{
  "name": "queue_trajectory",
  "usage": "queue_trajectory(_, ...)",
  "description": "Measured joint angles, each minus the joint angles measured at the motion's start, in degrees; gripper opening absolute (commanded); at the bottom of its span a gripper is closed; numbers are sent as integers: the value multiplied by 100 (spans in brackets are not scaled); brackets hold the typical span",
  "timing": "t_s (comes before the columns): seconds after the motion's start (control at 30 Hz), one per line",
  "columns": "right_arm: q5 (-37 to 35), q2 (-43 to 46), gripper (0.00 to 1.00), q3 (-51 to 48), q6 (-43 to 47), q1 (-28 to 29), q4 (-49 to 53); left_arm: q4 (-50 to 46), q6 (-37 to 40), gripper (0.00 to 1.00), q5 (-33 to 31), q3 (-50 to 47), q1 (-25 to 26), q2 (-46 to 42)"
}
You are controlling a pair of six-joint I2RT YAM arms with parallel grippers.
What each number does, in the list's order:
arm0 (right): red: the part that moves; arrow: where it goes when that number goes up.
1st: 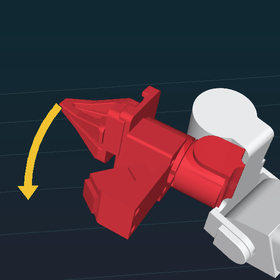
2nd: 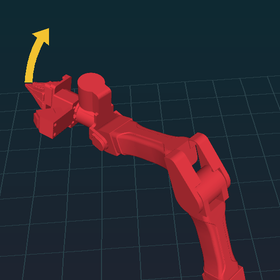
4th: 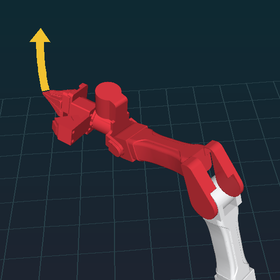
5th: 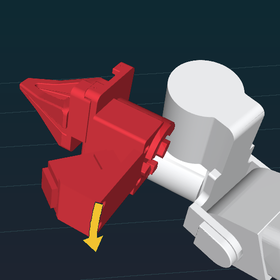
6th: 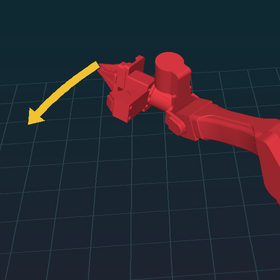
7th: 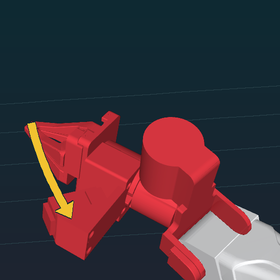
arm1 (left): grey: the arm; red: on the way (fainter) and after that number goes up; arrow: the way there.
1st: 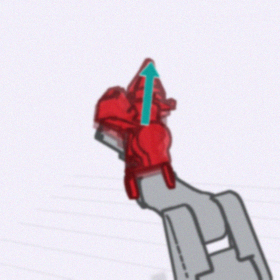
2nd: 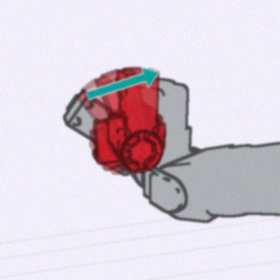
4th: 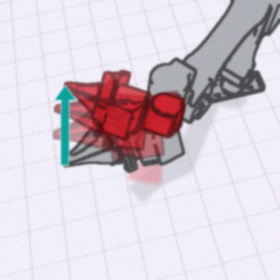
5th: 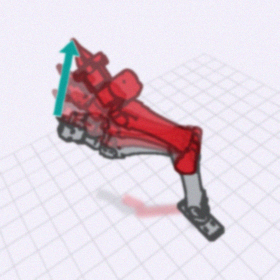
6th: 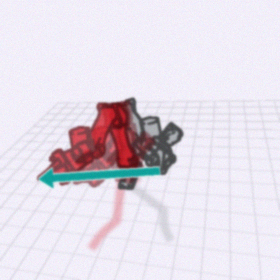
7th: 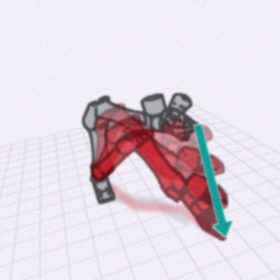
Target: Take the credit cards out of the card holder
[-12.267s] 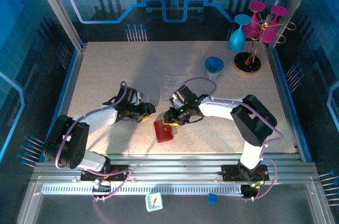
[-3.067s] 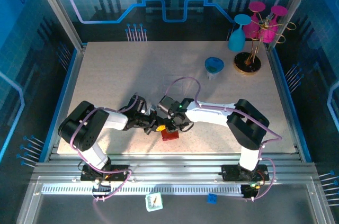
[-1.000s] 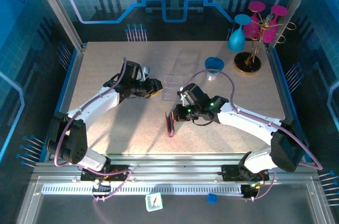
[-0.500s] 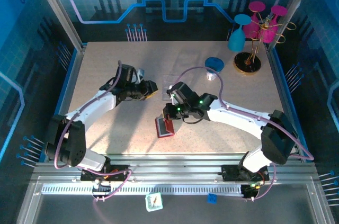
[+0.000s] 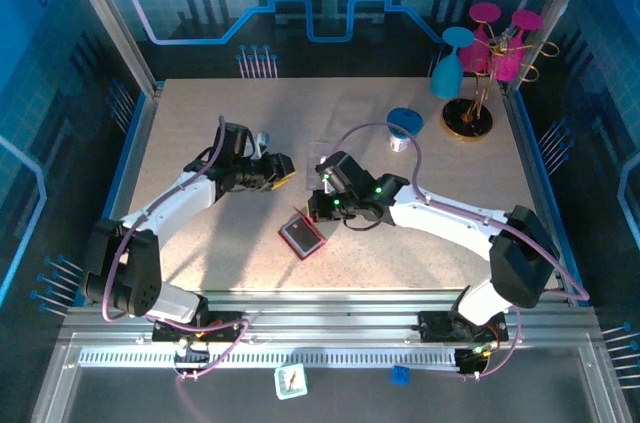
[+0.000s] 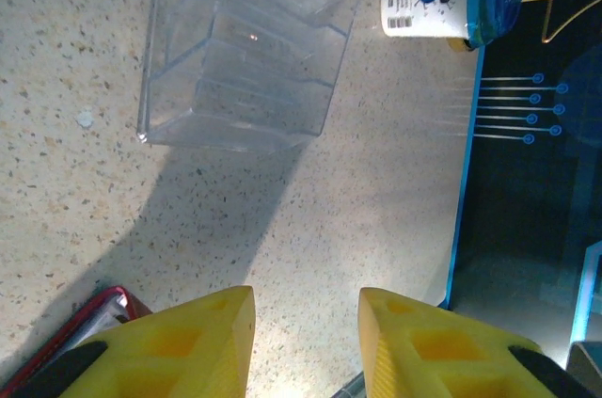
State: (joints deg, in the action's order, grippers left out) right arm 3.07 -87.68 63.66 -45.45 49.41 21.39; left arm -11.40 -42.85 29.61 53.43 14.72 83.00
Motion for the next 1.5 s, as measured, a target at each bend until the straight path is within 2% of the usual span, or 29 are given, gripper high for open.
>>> queue_trajectory(0.3, -210, 852, 0, -848, -22, -485, 125, -33, 44, 35, 15, 2, 546, 326)
queue_trajectory(0.67, -492, 1449, 0, -1622, -17, -562, 275, 11, 96, 32, 74, -26, 1191, 649)
queue_trajectory(0.87, -675, 1473, 0, -2022, 142, -728, 321, 317, 72, 30, 304, -422, 1335, 826)
queue_trajectory(1.17, -713, 1064, 0, -2059, 726, -1231, 216, 455, 81, 26, 452, -323, 1709, 1526)
queue_trajectory(1.33, -669, 872, 19, -2041, 942, -1473, 232, 468, 70, 26, 280, -323, 1718, 1539)
queue_trajectory(1.5, -564, 968, 32, -2004, 973, -1475, 334, 417, 50, 27, -92, -323, 1718, 1244)
